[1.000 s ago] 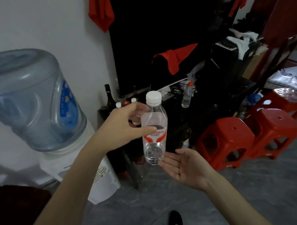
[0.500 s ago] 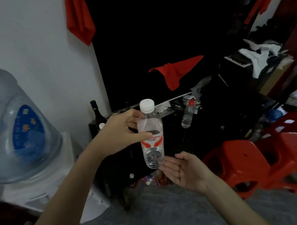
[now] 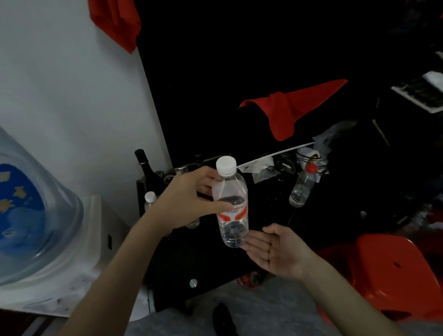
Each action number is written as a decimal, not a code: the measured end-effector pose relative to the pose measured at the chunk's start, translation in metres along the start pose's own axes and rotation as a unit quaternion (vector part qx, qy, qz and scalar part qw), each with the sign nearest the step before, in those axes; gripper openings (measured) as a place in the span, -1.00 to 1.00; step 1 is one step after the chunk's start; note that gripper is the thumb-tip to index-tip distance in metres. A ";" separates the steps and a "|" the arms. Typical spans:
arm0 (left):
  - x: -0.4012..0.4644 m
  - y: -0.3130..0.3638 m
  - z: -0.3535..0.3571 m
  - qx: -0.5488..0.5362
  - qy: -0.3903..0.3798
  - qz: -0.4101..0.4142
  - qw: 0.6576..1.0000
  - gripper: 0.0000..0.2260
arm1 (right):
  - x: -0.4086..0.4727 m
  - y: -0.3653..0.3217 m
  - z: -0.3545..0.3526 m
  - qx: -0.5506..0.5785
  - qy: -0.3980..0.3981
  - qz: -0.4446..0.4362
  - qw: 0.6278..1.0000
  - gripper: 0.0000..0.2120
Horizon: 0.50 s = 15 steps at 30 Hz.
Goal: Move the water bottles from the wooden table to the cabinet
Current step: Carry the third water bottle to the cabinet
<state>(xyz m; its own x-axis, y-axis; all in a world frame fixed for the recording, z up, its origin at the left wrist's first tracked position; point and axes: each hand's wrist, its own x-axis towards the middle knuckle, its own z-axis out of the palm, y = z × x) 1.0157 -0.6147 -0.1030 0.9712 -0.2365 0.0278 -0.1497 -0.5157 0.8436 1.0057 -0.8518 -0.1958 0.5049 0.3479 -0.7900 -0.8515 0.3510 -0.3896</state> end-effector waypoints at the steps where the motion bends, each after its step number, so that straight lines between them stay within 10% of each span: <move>1: 0.010 -0.007 -0.001 -0.005 0.000 -0.003 1.000 -0.45 | 0.009 -0.008 0.000 -0.001 0.002 0.002 1.000 -0.64; 15: 0.104 -0.094 -0.010 -0.050 0.022 -0.064 0.996 -0.43 | 0.139 -0.094 0.014 -0.019 0.014 0.040 0.999 -0.63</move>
<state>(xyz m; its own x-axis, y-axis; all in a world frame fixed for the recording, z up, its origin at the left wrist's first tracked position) 1.1329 -0.5826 -0.1742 0.9886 -0.1372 -0.0618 -0.0073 -0.4540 0.8910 1.1581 -0.8243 -0.2619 0.4321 0.3477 -0.8321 -0.8936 0.2894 -0.3431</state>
